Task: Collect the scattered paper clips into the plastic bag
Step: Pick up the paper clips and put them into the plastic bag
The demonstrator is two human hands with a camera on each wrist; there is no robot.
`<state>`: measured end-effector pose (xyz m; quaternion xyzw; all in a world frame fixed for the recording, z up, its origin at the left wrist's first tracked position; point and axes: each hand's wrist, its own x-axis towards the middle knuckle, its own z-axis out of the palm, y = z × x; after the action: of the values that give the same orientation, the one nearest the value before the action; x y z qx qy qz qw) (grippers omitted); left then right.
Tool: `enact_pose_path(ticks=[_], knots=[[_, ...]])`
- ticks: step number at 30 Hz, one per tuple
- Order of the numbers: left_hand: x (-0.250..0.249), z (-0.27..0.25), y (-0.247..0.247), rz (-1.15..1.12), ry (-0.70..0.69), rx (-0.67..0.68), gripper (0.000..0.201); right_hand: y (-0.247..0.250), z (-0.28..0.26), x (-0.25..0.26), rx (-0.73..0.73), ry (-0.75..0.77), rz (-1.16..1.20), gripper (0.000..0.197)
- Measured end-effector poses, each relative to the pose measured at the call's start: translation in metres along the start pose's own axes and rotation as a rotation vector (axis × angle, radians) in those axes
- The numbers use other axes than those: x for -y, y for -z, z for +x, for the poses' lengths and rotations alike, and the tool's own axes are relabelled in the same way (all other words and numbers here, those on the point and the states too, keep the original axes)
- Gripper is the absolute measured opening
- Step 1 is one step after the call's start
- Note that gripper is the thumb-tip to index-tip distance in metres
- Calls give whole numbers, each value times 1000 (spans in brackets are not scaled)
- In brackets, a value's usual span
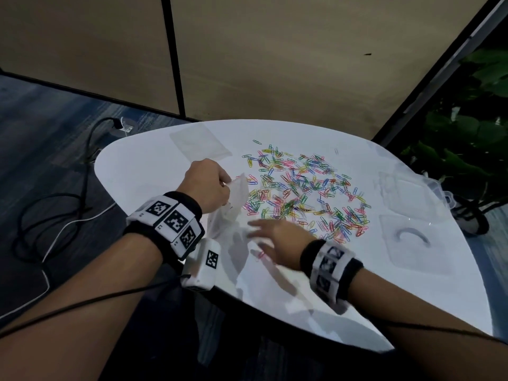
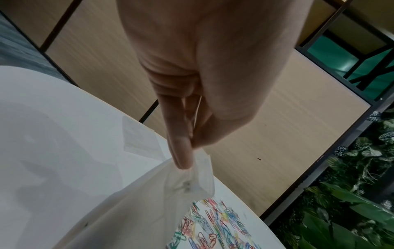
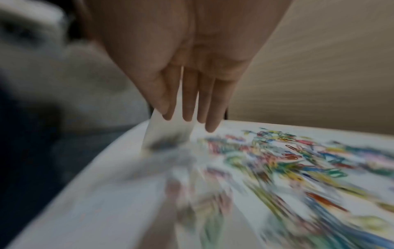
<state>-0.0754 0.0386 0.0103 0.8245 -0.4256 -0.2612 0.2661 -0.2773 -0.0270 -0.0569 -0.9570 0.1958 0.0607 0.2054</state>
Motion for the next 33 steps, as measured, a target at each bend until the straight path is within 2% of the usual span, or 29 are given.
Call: enact_pose_path(ticks=[1, 3, 5, 6, 9, 14, 15, 18, 20, 23, 25, 26, 27, 29, 31, 33], knots=[[0, 0, 1, 1, 1, -2, 26, -18, -10, -3, 142, 65, -142, 46], [1, 0, 3, 15, 7, -7, 29, -50, -23, -12, 310, 109, -371, 66], [0, 0, 4, 20, 17, -9, 30, -68, -26, -23, 333, 69, -498, 87], [-2, 0, 3, 20, 20, -5, 29, -70, -24, -29, 307, 47, -540, 91], [-5, -2, -1, 33, 13, 23, 28, -61, -5, -42, 210, -62, -585, 74], [-5, 1, -4, 51, 7, 68, 28, -49, 30, -71, 140, -291, -455, 73], [-5, 1, -5, 51, 5, 71, 28, -47, 35, -73, 117, -290, -404, 64], [-6, 3, -6, 43, 3, 79, 29, -39, 44, -75, 28, -213, -353, 21], [-6, 2, -7, 45, -2, 82, 29, -34, 46, -78, -29, -278, -299, 16], [-7, 3, -9, 46, -1, 87, 28, -21, 39, -88, -181, -568, 30, 16], [-6, 3, -9, 48, 4, 91, 30, -9, 31, -95, -296, -771, 458, 7], [-6, 4, -9, 49, 8, 94, 30, -1, 25, -95, -346, -825, 719, 6], [-6, 4, -10, 50, 8, 97, 31, 7, 21, -93, -402, -847, 983, 6], [-7, 4, -11, 53, 4, 102, 30, 26, 17, -79, -493, -793, 1414, 10], [-8, 4, -12, 52, 4, 104, 29, 44, 18, -59, -488, -687, 1622, 21], [-9, 4, -13, 47, 2, 106, 29, 56, 21, -36, -423, -584, 1707, 25]])
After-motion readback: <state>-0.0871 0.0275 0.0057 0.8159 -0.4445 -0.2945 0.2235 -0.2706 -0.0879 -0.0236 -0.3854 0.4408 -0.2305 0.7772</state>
